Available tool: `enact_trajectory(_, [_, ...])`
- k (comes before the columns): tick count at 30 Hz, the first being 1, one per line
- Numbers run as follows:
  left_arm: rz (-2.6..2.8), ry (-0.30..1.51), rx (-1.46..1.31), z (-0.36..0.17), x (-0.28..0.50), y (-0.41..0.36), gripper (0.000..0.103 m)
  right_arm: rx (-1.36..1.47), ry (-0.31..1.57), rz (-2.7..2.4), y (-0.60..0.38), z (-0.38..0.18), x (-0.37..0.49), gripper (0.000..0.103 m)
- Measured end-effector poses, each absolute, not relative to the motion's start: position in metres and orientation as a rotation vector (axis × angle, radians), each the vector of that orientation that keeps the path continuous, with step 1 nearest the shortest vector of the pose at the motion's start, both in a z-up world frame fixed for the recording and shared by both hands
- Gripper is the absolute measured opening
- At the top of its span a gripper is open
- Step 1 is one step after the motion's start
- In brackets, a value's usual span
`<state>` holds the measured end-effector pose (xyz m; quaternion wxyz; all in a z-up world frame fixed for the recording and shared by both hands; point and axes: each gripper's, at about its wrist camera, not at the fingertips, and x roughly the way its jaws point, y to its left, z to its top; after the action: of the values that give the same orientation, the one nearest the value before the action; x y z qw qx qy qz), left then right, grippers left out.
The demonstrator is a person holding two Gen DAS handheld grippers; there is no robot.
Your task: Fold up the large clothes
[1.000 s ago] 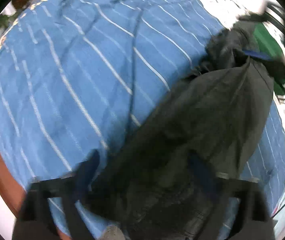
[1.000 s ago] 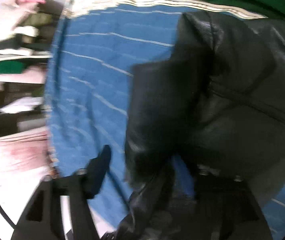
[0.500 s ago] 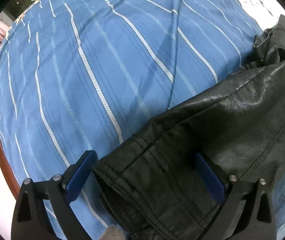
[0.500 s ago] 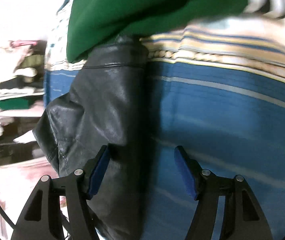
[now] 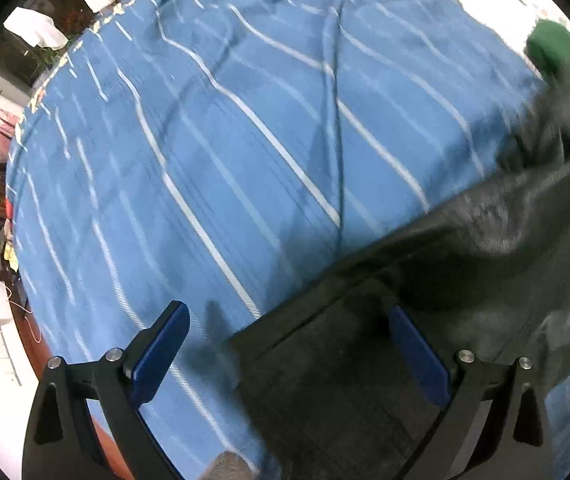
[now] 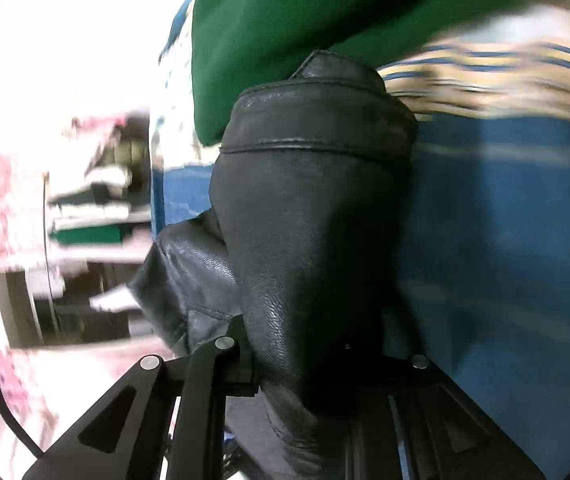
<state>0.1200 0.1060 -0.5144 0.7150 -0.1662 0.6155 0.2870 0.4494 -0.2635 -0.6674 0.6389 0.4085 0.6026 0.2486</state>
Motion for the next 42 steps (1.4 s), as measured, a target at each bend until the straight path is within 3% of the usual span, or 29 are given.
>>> enact_trajectory(7, [0.605, 1.354, -0.348, -0.474, 0.100, 0.081, 0.103, 1.002, 1.368, 0.143, -0.399, -0.637, 0.296, 0.018])
enact_trajectory(10, [0.570, 1.403, -0.335, -0.485, 0.097, 0.063, 0.103, 0.944, 1.495, -0.082, -0.433, -0.653, 0.236, 0.026])
enact_trajectory(11, [0.558, 1.420, -0.333, -0.488, 0.096, 0.053, 0.103, 0.950, 1.538, -0.134, -0.440, -0.661, 0.221, 0.036])
enact_trajectory(14, [0.524, 1.450, -0.310, -0.493, 0.096, 0.021, 0.103, 0.980, 1.557, -0.186, -0.455, -0.665, 0.200, 0.045])
enact_trajectory(20, [0.551, 1.452, -0.147, -0.528, 0.115, -0.016, 0.103, 0.763, 1.473, -0.119, -0.454, -0.610, 0.188, 0.046])
enact_trajectory(24, [0.520, 1.419, -0.283, -0.545, 0.119, -0.008, 0.103, 0.522, 1.523, -0.156, -0.427, -0.572, 0.188, 0.049])
enact_trajectory(29, [0.486, 1.395, -0.337, -0.546, 0.114, -0.004, 0.103, 0.418, 1.428, -0.078, -0.394, -0.537, 0.217, 0.049])
enact_trajectory(33, [0.461, 1.411, -0.363, -0.543, 0.103, 0.016, 0.103, 0.400, 1.420, 0.167, -0.323, -0.562, 0.288, 0.047])
enact_trajectory(35, [0.487, 1.393, -0.402, -0.531, 0.095, 0.038, 0.103, 0.356, 1.445, 0.215, -0.291, -0.586, 0.323, 0.035])
enact_trajectory(39, [0.560, 1.361, -0.425, -0.509, 0.079, 0.052, 0.103, 0.274, 1.587, 0.170, -0.265, -0.650, 0.364, 0.035])
enact_trajectory(42, [0.607, 1.352, -0.429, -0.491, 0.062, 0.058, 0.103, 0.314, 1.656, 0.154, -0.270, -0.642, 0.378, 0.035])
